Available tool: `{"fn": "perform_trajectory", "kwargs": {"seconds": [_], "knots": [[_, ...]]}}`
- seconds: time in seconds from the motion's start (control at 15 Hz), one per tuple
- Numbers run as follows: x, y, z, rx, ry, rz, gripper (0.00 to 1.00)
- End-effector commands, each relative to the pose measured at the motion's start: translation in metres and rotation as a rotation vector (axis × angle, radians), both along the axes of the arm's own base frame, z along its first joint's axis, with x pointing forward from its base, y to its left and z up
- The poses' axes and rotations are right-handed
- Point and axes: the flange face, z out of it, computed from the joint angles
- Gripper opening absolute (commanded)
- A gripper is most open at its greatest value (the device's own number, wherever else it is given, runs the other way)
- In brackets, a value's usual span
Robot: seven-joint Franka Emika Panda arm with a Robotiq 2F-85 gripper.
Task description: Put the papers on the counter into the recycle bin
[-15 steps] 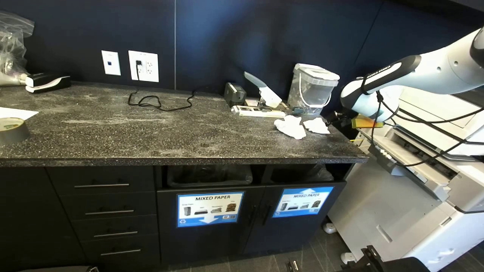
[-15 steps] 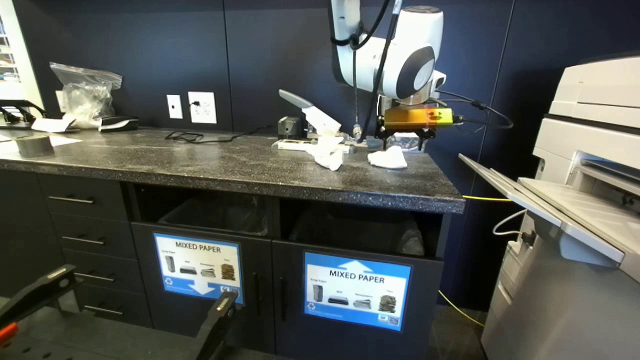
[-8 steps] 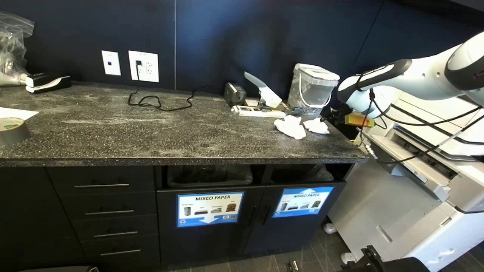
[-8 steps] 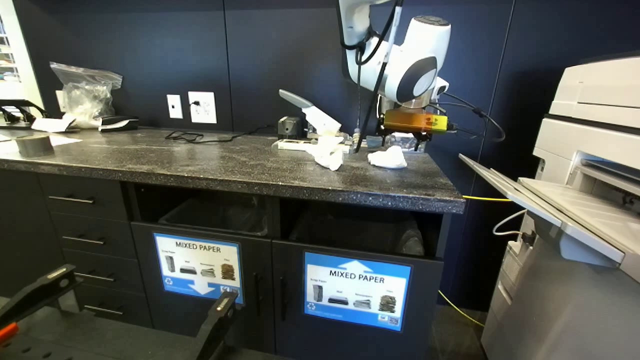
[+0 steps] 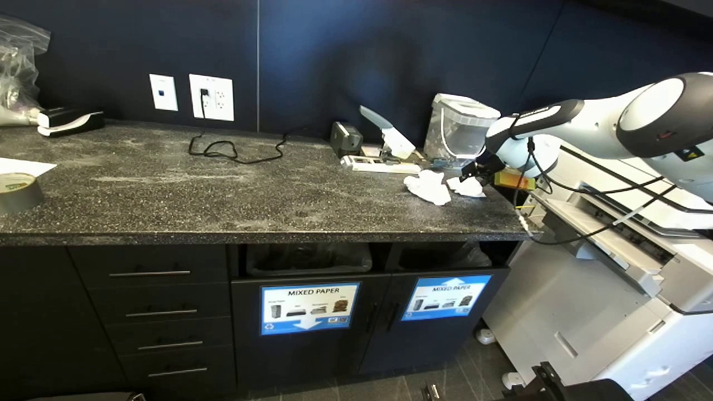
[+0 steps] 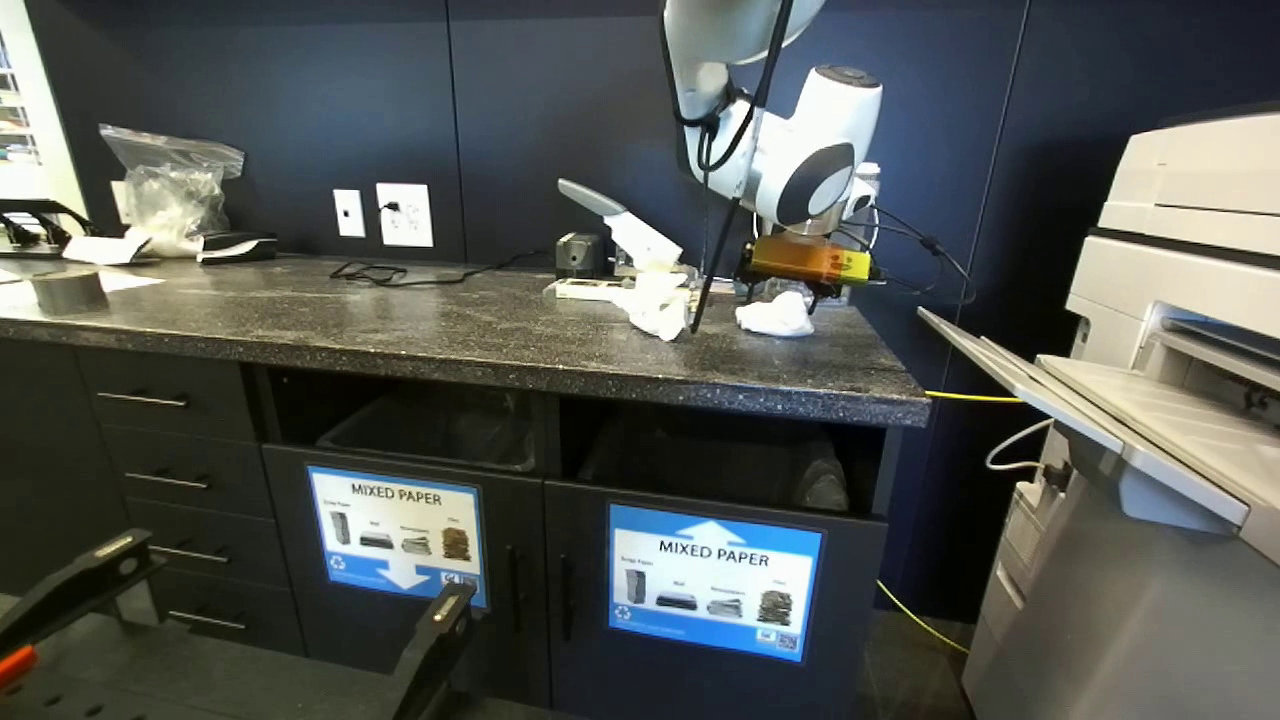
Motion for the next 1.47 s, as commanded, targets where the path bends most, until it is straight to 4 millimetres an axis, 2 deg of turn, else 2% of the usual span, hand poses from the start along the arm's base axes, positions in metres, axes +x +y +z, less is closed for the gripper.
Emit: {"fn": "perform_trajectory", "kwargs": {"seconds": [0.0,0.13,0.27,0.33,0.47,0.53,0.67,0.73,0.8,0.87,1.0,1.07,1.2,1.27,1.4], "knots": [[0.014,-0.004,-0.002,-0.012,-0.021,0.013,1.00],[0.017,0.004,-0.010,-0.033,-0.015,0.019,1.00],[0.017,-0.002,-0.012,-0.036,-0.006,0.021,1.00],[0.019,0.005,-0.018,-0.052,-0.004,0.030,1.00],[0.019,-0.001,-0.018,-0.066,0.004,0.040,1.00],[0.021,0.005,-0.023,-0.081,0.010,0.052,1.00],[0.021,0.001,-0.024,-0.100,0.019,0.077,1.00],[0.022,0.006,-0.028,-0.116,0.022,0.090,1.00],[0.023,0.007,-0.030,-0.122,0.027,0.099,0.75],[0.022,0.003,-0.028,-0.121,0.030,0.104,0.75],[0.025,0.011,-0.031,-0.145,0.037,0.127,0.58],[0.024,0.005,-0.027,-0.146,0.040,0.135,0.51],[0.025,0.012,-0.030,-0.165,0.054,0.158,0.35],[0.025,0.008,-0.027,-0.168,0.061,0.169,0.27],[0.024,0.013,-0.031,-0.180,0.093,0.188,0.12]]}}
